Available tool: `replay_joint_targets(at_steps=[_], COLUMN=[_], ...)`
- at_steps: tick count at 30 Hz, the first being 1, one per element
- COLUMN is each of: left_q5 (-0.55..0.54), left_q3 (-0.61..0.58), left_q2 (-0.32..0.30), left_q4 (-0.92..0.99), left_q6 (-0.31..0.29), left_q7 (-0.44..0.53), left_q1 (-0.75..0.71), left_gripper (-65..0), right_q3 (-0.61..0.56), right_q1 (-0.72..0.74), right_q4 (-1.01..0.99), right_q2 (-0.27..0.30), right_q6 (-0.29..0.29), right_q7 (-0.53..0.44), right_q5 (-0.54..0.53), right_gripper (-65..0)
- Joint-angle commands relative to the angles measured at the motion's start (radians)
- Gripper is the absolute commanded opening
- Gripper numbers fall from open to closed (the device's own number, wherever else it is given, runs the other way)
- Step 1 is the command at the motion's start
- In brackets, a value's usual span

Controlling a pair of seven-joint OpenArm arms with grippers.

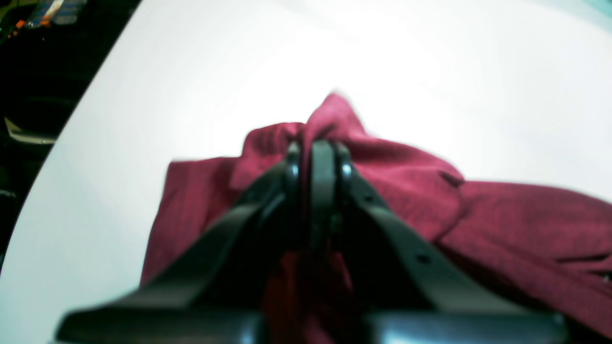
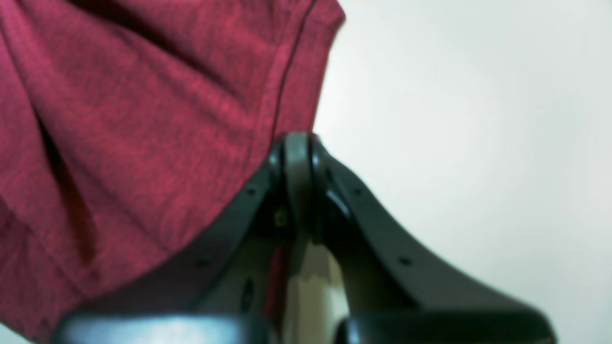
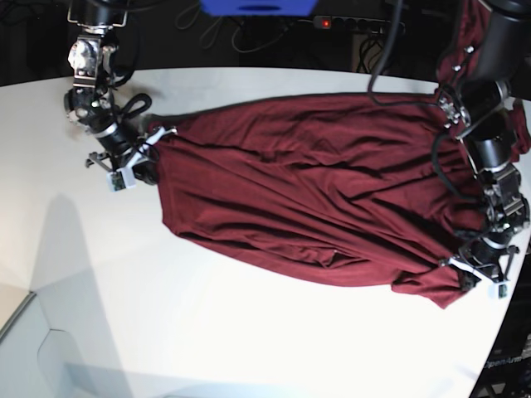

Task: Layout the t-shirt on the table in an organized manner, then fold the t-shirt properly
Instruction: 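Hold the shirt end with the right gripper and pull it outward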

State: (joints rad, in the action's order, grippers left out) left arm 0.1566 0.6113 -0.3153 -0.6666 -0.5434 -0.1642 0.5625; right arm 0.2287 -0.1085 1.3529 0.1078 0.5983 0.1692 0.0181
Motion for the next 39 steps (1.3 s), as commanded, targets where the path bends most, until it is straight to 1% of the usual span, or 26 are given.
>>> replay_joint_targets(at_steps=[1, 2, 4, 6, 7, 8, 10, 12, 13, 14, 19, 21, 22, 24, 26, 30, 32, 34, 37, 39], left_q5=[-0.013, -0.013, -0.013, -0.013, -0.012, -0.012, -0.012, -0.013, -0.018, -0.019, -0.021, -0.021, -0.021, -0.021, -0.021, -0.021, -0.021, -0.021, -0.021, -0.021], left_q3=[-0.001, -0.001, -0.001, -0.001, -0.001, -0.001, 0.0, 0.002, 0.003, 0.003, 0.003, 0.005, 0.005, 0.005, 0.005, 0.005, 0.002, 0.0, 0.0, 0.0], left_q2=[-0.015, -0.015, -0.015, -0.015, -0.015, -0.015, -0.015, -0.015, -0.015, -0.015, -0.015, -0.011, -0.011, -0.005, 0.031, 0.104, 0.137, 0.172, 0.207, 0.216], left_q4=[-0.014, -0.014, -0.014, -0.012, -0.011, -0.011, -0.012, -0.015, -0.023, -0.026, -0.028, -0.029, -0.041, -0.101, -0.207, -0.43, -0.526, -0.608, -0.694, -0.729], left_q6=[0.001, 0.001, 0.001, 0.004, 0.022, 0.055, 0.13, 0.2, 0.227, 0.24, 0.237, 0.236, 0.227, 0.187, 0.142, 0.104, 0.104, 0.104, 0.104, 0.104], left_q7=[0.028, 0.028, 0.028, 0.027, 0.027, 0.027, 0.028, 0.028, 0.03, 0.03, 0.03, 0.03, 0.028, 0.027, -0.004, -0.139, -0.186, -0.217, -0.231, -0.231], left_q1=[0.035, 0.034, 0.027, 0.026, 0.018, 0.006, 0.001, 0.0, -0.002, -0.003, -0.006, -0.014, -0.028, -0.063, -0.112, -0.203, -0.252, -0.305, -0.382, -0.424], left_gripper=[-63.5, -63.0, -59.9, -53.5, -49.8, -46.1, -40.9, -39.6, -39.5, -39.4, -39.5, -39.6, -39.7, -39.7, -39.7, -39.8, -39.8, -39.8, -39.8, -39.8], right_q3=[0.005, 0.005, 0.005, 0.005, 0.005, 0.005, 0.005, 0.005, 0.005, 0.005, 0.002, 0.002, 0.002, 0.004, 0.005, -0.002, -0.03, -0.059, -0.134, -0.165], right_q1=[0.01, 0.01, 0.01, 0.01, 0.01, 0.01, 0.01, 0.01, 0.01, 0.01, 0.023, 0.062, 0.074, 0.106, 0.148, 0.24, 0.28, 0.318, 0.366, 0.401], right_q4=[0.021, 0.021, 0.023, 0.023, 0.023, 0.023, 0.023, 0.023, 0.023, 0.024, 0.026, 0.026, 0.023, 0.023, 0.02, 0.013, -0.005, -0.039, -0.135, -0.208], right_q2=[0.01, 0.01, 0.01, 0.01, 0.01, 0.01, 0.01, 0.01, 0.01, 0.01, 0.01, 0.01, 0.01, 0.01, 0.01, -0.003, -0.03, -0.044, -0.073, -0.079], right_q6=[0.001, 0.001, 0.001, 0.001, 0.001, 0.001, 0.001, 0.001, 0.001, 0.001, 0.001, 0.001, 0.001, 0.001, 0.001, 0.001, 0.001, 0.001, 0.001, 0.001], right_q7=[-0.023, -0.023, -0.023, -0.023, -0.023, -0.023, -0.023, -0.023, -0.023, -0.023, -0.023, -0.023, -0.023, -0.023, -0.023, -0.018, 0.017, 0.071, 0.089, 0.089], right_q5=[-0.019, -0.019, -0.019, -0.019, -0.019, -0.019, -0.019, -0.019, -0.019, -0.019, -0.019, -0.019, -0.019, -0.019, -0.019, -0.019, -0.019, -0.02, -0.02, -0.02], right_gripper=[-65.0, -65.0, -65.0, -65.0, -65.0, -65.0, -65.0, -65.0, -65.0, -65.0, -65.0, -65.0, -65.0, -65.0, -65.0, -65.0, -65.0, -65.0, -65.0, -65.0])
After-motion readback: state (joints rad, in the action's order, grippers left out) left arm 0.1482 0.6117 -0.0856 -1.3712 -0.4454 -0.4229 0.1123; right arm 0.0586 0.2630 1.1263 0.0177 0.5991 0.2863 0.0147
